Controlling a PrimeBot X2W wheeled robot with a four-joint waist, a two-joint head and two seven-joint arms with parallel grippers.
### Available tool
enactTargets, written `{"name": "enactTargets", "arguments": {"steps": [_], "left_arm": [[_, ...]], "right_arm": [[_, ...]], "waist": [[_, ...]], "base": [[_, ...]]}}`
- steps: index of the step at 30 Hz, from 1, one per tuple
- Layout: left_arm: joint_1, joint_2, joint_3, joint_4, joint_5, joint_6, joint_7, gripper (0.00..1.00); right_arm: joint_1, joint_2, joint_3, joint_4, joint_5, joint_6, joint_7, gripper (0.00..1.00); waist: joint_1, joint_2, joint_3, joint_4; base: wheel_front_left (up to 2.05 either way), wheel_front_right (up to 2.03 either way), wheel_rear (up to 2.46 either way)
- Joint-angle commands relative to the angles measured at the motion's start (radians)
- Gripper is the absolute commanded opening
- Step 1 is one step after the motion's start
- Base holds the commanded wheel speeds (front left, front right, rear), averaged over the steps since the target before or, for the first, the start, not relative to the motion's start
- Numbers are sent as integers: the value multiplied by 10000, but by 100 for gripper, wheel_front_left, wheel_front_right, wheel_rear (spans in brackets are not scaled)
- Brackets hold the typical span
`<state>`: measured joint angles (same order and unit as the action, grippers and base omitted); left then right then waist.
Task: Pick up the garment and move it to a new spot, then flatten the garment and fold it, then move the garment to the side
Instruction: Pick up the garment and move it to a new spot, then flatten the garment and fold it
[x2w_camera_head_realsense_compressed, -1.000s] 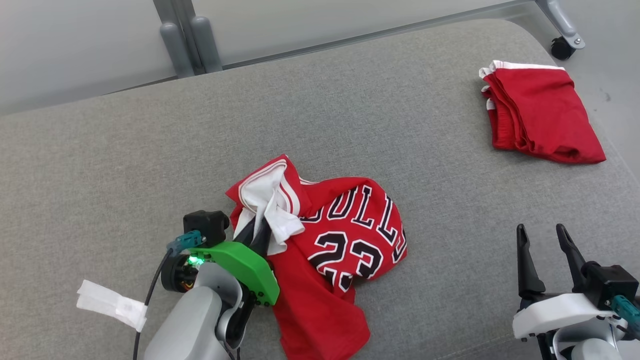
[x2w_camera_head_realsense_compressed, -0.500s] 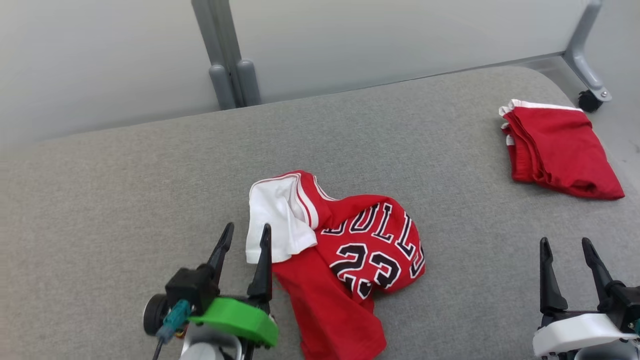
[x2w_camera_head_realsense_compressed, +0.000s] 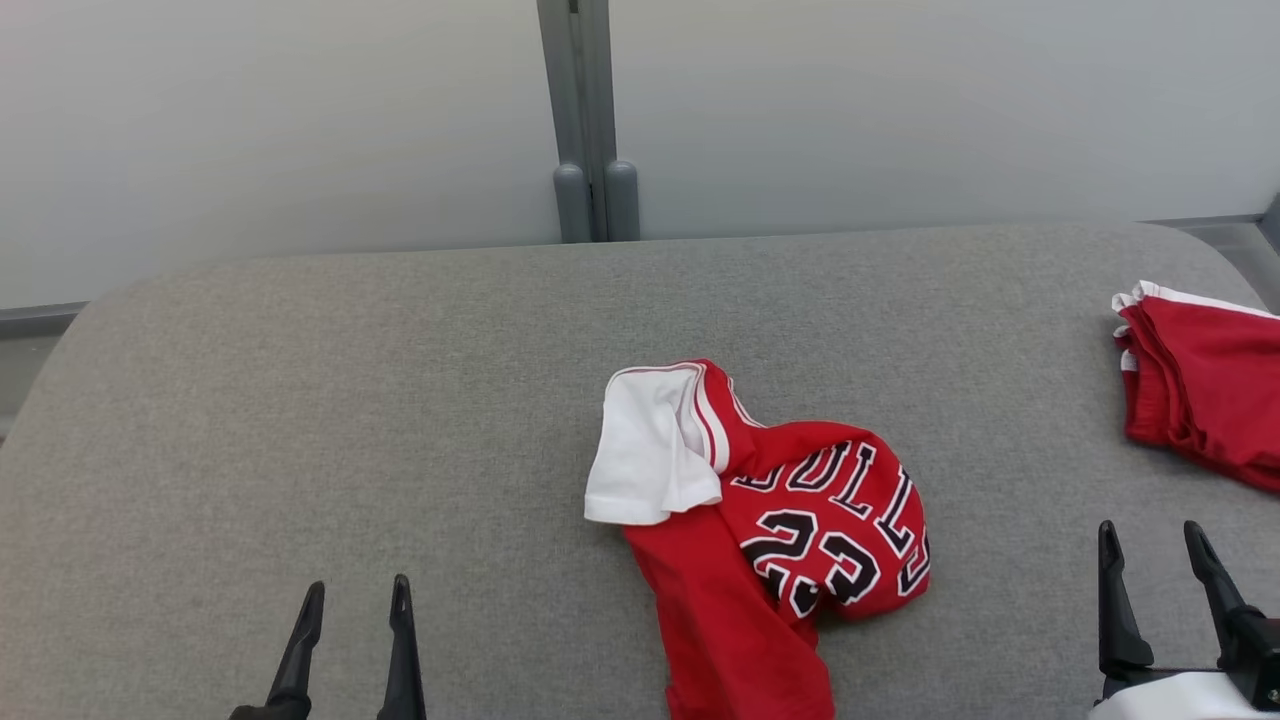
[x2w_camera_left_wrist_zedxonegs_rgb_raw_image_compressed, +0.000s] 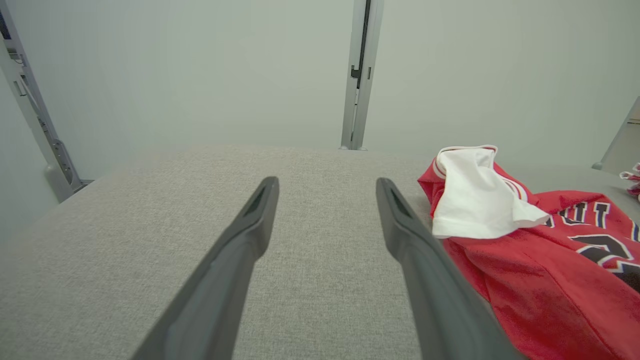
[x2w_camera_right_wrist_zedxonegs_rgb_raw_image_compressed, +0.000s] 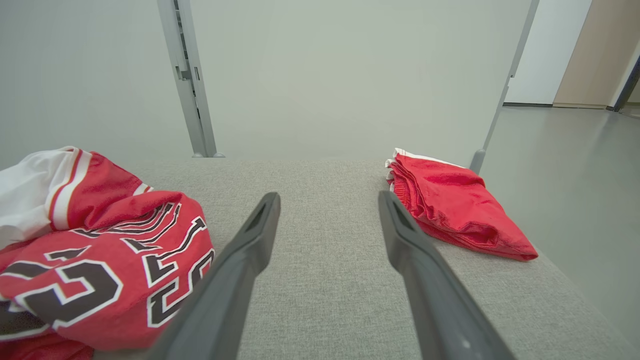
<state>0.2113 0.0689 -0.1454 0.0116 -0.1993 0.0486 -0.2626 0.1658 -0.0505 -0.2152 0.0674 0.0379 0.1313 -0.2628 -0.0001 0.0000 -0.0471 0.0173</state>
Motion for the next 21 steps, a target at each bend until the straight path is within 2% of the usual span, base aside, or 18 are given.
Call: {"name": "enactTargets", "arguments": {"steps": [1,11,18,21], "left_arm": [[254,-50,209,30,111,-121,-26,100],[472,-178,741,-23,276,-576,-27,100],[229,-179,541,-135,56,-575,-27,100],[-55,-187,-222,-285,-652,-1067,-27,100]], "right_arm": [[192,-9,-20,124,-127,-11,-26,100],[148,-12,48,310,-110,-11,-26,100],[-40,-10,168,329,-35,-11,-26,100],[-113,-12,176,259,-12,-11,-26,100]], "waist": [[1,0,-167,235],[1,0,-191,276],[1,0,-99,81],[1,0,11,-39]], "base": [[0,0,0],[0,0,0],[0,0,0],[0,0,0]]}}
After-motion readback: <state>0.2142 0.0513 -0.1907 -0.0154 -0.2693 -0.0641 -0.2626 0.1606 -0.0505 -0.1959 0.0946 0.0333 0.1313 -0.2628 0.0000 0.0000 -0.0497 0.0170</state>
